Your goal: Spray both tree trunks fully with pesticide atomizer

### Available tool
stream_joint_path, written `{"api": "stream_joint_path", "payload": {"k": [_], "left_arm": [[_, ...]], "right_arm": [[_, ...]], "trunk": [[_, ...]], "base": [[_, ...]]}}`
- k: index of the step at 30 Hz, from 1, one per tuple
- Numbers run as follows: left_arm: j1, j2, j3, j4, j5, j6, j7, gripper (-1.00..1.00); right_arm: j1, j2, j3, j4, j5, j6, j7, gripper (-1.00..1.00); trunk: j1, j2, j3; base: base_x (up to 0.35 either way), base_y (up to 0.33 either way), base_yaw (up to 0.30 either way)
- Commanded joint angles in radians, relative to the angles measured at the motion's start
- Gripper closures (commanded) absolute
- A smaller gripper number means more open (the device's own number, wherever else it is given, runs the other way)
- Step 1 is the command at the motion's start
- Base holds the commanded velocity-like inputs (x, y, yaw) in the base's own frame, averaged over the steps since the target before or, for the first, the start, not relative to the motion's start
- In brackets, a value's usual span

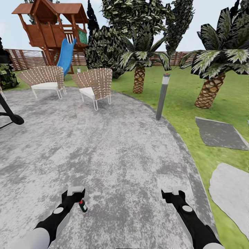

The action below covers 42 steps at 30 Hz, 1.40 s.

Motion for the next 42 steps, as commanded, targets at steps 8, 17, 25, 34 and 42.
{"api": "stream_joint_path", "payload": {"k": [8,17,25,34,42], "left_arm": [[0.000,0.000,0.000,0.001,0.009,-0.004,-0.001,-1.00],[0.002,0.000,0.000,0.002,0.010,-0.009,0.000,-1.00],[0.020,0.000,0.005,-0.001,0.013,-0.044,0.002,-1.00],[0.021,0.000,0.007,-0.001,0.012,-0.045,0.002,-1.00],[0.021,0.000,0.007,-0.001,0.012,-0.045,0.001,-1.00]], "right_arm": [[0.000,0.000,0.000,-0.002,0.006,0.005,-0.002,-1.00],[0.000,0.000,0.000,-0.003,0.006,0.005,-0.002,-1.00],[0.001,0.000,0.000,-0.002,0.006,0.005,-0.002,-1.00],[0.000,0.000,0.000,-0.001,0.006,0.005,-0.002,-1.00],[0.000,0.000,0.000,-0.001,0.006,0.005,-0.002,-1.00]], "trunk": [[0.003,-0.002,-0.036],[0.007,-0.004,-0.075],[0.011,-0.006,-0.118],[0.015,-0.008,-0.167],[0.019,-0.010,-0.210]], "base": [[0.000,0.000,-0.068],[0.000,0.000,-0.003],[0.000,0.000,0.000],[0.000,0.000,0.000],[0.000,0.000,0.000]]}}
